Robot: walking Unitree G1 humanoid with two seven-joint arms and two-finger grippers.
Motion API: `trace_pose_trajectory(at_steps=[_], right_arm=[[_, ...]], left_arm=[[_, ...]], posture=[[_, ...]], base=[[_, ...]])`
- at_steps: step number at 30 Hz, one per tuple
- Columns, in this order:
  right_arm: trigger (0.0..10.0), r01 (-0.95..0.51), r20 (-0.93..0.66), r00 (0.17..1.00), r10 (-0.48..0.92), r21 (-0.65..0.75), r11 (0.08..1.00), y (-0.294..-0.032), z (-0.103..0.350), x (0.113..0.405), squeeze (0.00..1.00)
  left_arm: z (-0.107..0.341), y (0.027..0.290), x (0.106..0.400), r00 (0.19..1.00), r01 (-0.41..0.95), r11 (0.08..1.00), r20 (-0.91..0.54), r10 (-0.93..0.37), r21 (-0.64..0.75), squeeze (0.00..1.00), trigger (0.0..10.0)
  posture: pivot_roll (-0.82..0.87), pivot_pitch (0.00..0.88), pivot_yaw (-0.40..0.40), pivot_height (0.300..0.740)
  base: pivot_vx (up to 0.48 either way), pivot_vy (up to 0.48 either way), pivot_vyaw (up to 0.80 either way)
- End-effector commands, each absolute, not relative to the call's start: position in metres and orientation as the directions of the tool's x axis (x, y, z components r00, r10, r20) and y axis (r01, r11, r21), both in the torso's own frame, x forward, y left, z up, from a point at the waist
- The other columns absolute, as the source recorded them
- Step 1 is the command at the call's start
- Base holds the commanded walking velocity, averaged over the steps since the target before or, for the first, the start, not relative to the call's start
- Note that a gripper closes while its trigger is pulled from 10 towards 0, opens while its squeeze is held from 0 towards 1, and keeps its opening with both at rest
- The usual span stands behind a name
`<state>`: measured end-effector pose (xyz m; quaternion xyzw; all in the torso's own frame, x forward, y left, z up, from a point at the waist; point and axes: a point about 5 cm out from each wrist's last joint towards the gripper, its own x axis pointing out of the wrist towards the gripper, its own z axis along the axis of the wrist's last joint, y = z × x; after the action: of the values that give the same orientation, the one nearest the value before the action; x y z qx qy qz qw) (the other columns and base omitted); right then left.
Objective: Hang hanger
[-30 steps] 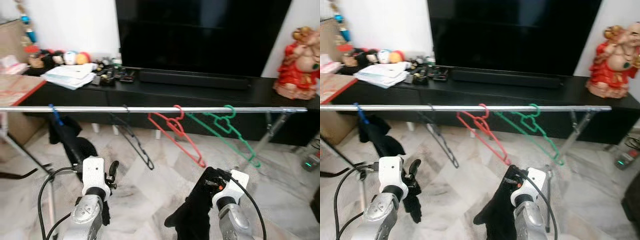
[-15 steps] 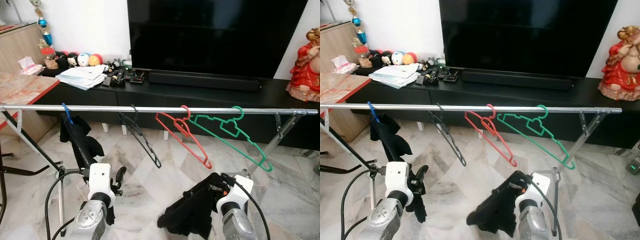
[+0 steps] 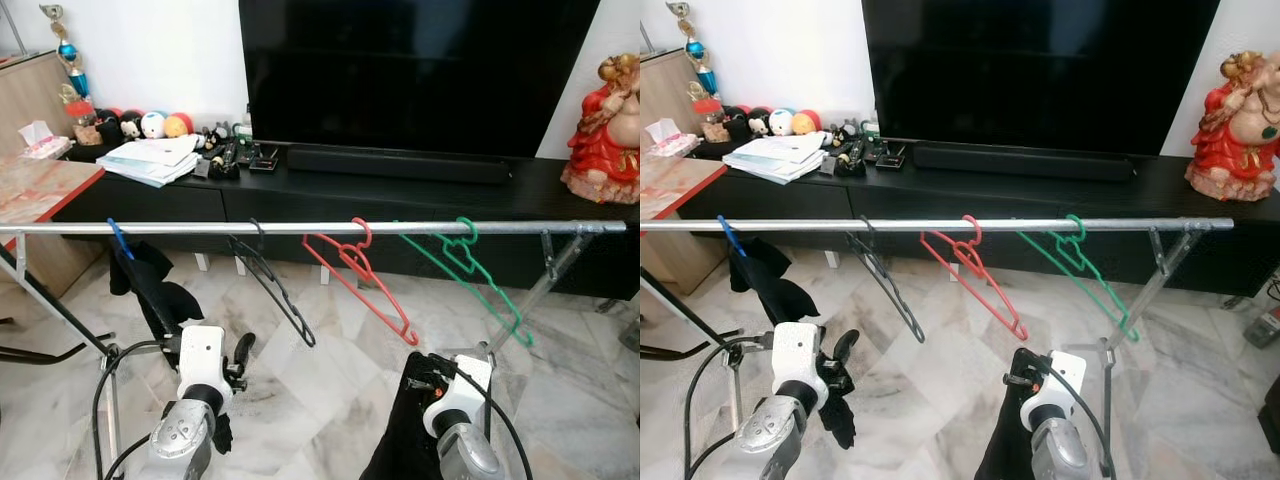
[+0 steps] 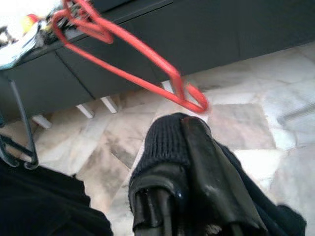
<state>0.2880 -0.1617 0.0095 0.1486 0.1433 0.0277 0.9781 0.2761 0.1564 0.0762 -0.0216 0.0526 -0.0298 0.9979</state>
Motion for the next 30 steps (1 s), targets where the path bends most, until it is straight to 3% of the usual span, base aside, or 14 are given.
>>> trace_pose_trajectory(at_steps=[1, 4, 11, 30], right_arm=[[10.0, -0.068, -0.234, 0.962, 0.141, 0.296, 0.953, -0.151, 0.017, 0.294, 0.0], [10.0, -0.073, -0.233, 0.961, 0.149, 0.306, 0.949, -0.15, 0.016, 0.293, 0.0], [10.0, -0.064, -0.246, 0.959, 0.143, 0.304, 0.95, -0.151, 0.014, 0.292, 0.0], [10.0, -0.073, -0.259, 0.953, 0.157, 0.305, 0.949, -0.147, 0.011, 0.29, 0.0]], left_arm=[[0.078, 0.161, 0.276, 0.994, 0.054, 0.998, -0.095, -0.056, -0.028, 0.0, 10.0], [0.078, 0.16, 0.277, 0.994, 0.06, 0.998, -0.093, -0.062, -0.025, 0.0, 10.0], [0.081, 0.161, 0.277, 0.995, 0.057, 0.998, -0.084, -0.058, -0.021, 0.0, 10.0], [0.088, 0.16, 0.278, 0.996, 0.071, 0.997, -0.053, -0.072, -0.006, 0.0, 10.0]], posture=[[0.06, 0.0, 0.036, 0.74], [0.06, 0.0, 0.036, 0.74], [0.07, 0.0, 0.034, 0.74], [0.08, 0.0, 0.027, 0.74]], base=[[0.292, 0.0, 0.79], [0.3, 0.0, 0.71], [0.284, 0.0, 0.0], [0.028, 0.0, 0.0]])
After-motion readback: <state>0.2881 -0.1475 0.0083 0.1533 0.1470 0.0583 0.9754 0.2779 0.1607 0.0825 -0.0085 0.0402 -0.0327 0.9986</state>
